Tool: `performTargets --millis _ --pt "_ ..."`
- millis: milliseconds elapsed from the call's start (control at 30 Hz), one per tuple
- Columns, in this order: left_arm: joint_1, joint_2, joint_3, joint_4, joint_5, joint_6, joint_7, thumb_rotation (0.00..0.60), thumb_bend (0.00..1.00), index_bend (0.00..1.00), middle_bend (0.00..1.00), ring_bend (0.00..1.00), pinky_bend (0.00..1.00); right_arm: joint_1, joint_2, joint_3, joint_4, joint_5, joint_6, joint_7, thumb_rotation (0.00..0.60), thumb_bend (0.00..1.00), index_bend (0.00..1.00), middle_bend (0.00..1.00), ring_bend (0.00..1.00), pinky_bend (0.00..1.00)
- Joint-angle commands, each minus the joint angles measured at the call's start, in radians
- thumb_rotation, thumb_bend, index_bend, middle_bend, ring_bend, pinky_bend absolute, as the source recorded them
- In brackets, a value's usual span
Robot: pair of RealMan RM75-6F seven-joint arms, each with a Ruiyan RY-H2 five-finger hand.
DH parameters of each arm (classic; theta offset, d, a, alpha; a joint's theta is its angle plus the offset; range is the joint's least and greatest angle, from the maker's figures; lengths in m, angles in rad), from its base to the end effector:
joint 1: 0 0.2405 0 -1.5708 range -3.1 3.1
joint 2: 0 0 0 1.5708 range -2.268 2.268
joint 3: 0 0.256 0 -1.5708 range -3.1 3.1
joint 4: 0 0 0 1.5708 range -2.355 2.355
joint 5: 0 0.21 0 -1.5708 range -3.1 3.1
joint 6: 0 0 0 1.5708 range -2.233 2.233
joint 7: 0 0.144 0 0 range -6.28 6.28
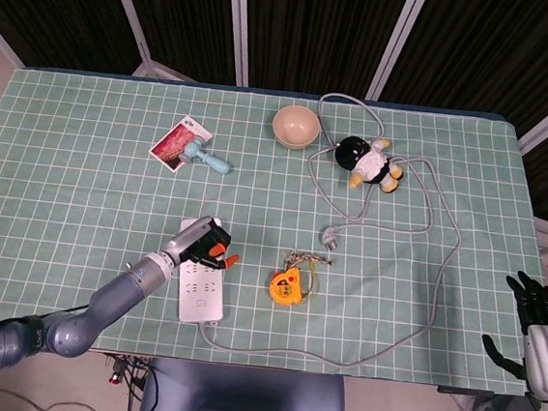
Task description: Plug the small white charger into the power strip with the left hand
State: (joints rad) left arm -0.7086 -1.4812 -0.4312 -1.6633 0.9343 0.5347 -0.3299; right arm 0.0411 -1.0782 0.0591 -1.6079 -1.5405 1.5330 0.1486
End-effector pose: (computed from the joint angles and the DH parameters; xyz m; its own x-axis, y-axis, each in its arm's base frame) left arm -0.0958 0.3379 -0.0154 -0.3944 0.6645 0.6348 0.8778 0.0679 0.4742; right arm -0.3134 -0.1693 0.1778 0.2997 0.0375 0.9533 -0.9537 -0.0146 0.3004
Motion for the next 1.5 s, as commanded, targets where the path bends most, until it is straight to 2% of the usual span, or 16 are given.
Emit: performTargets --millis 33,600,1500 --pt "0.020 -0.003 -0.004 0.026 0.057 -0.003 -0.051 0.600 0.33 0.93 1.00 1.00 1.00 0.000 -0.001 0.000 0.000 0.000 0.000 -0.001 0.600 0.35 0.07 0.00 0.00 0.00" --pt "0.015 -0.008 0.026 0.093 0.163 -0.004 -0.168 0.600 0.33 0.93 1.00 1.00 1.00 -0.001 -0.002 0.000 0.001 0.001 -0.001 -0.004 0.600 0.35 0.07 0.00 0.00 0.00" --pt "0.011 -0.011 0.088 0.144 0.212 0.033 -0.253 0.600 0.33 0.93 1.00 1.00 1.00 -0.002 -0.003 0.001 -0.003 0.005 -0.001 -0.006 0.600 0.35 0.07 0.00 0.00 0.00"
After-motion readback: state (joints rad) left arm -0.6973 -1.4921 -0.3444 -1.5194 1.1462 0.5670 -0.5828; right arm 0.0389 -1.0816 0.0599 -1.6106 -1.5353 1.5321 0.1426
